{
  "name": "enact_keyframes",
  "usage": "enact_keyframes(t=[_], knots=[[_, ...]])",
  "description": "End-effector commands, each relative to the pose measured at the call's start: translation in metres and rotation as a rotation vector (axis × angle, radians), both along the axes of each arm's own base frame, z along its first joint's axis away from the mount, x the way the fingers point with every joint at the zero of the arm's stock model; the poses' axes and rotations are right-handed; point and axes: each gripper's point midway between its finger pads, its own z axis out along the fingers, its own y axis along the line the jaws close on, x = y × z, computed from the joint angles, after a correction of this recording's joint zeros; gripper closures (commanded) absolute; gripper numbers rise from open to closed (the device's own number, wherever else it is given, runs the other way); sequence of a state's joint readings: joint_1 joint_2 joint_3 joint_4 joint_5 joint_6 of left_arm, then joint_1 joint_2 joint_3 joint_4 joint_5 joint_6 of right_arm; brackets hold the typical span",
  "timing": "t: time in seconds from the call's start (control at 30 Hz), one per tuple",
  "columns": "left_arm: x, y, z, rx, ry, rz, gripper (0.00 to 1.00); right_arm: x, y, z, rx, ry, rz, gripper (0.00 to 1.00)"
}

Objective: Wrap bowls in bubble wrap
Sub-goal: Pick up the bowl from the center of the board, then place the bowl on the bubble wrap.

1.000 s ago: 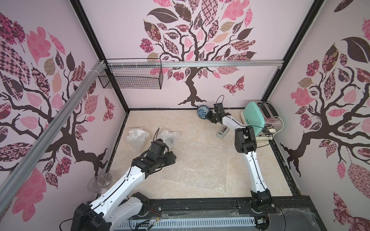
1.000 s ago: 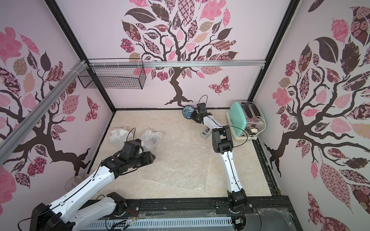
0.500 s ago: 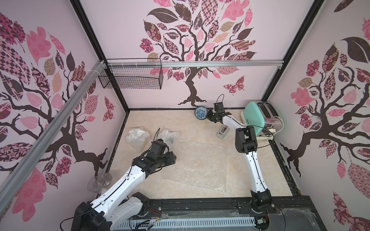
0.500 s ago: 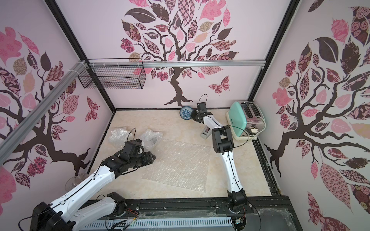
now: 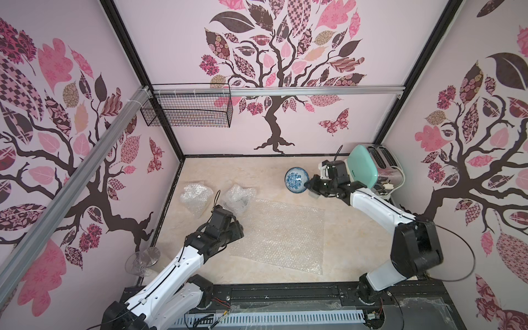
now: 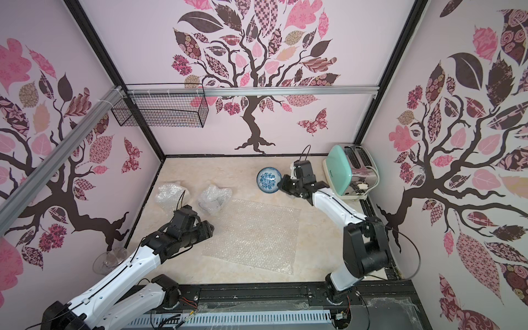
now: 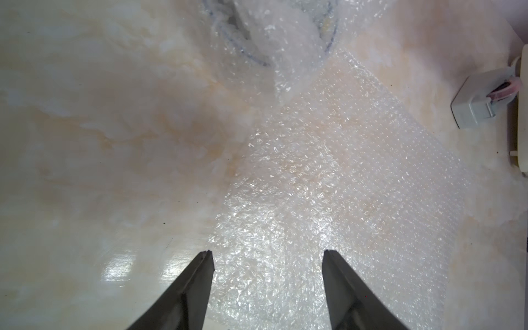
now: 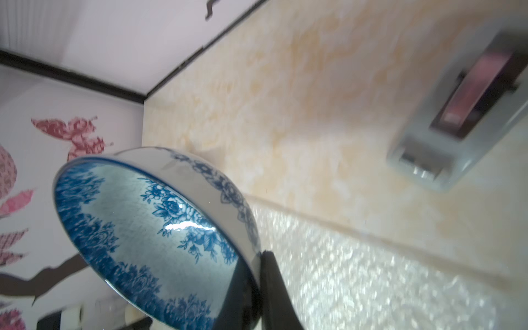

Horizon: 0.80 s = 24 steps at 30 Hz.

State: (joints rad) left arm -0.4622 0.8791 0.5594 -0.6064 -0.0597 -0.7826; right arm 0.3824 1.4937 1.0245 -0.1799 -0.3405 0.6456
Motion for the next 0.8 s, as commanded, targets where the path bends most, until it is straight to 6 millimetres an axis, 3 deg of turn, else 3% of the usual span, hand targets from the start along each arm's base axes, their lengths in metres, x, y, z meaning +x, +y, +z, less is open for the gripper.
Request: enact_keyframes(t=[0.0, 0.1, 0.23, 0.3, 0.4, 0.57, 0.77], knots=[[0.000, 0.007, -0.001, -0.019, -0.026, 0.060, 0.33, -0.053, 0.035, -0.028, -0.037, 0.055, 0.146, 1.00], [-0.004, 0.009, -0.004, -0.028, -0.027, 0.072, 0.32, -0.092, 0.058, -0.047, -0.088, 0.098, 0.257, 1.00], [-0.008, 0.011, -0.006, -0.045, -0.022, 0.091, 0.27, -0.111, 0.060, -0.070, -0.133, 0.166, 0.298, 1.00], [-0.009, 0.014, -0.009, -0.045, -0.024, 0.107, 0.17, -0.116, 0.058, -0.078, -0.169, 0.189, 0.323, 1.00], [-0.014, 0.025, -0.019, -0.026, -0.007, 0.158, 0.02, -0.116, 0.055, -0.086, -0.199, 0.194, 0.325, 1.00], [-0.015, 0.025, -0.024, -0.035, -0.014, 0.156, 0.02, -0.111, 0.053, -0.091, -0.244, 0.197, 0.328, 1.00], [-0.019, 0.011, -0.031, -0.087, 0.025, 0.104, 0.02, -0.103, 0.057, -0.094, -0.266, 0.199, 0.335, 1.00]])
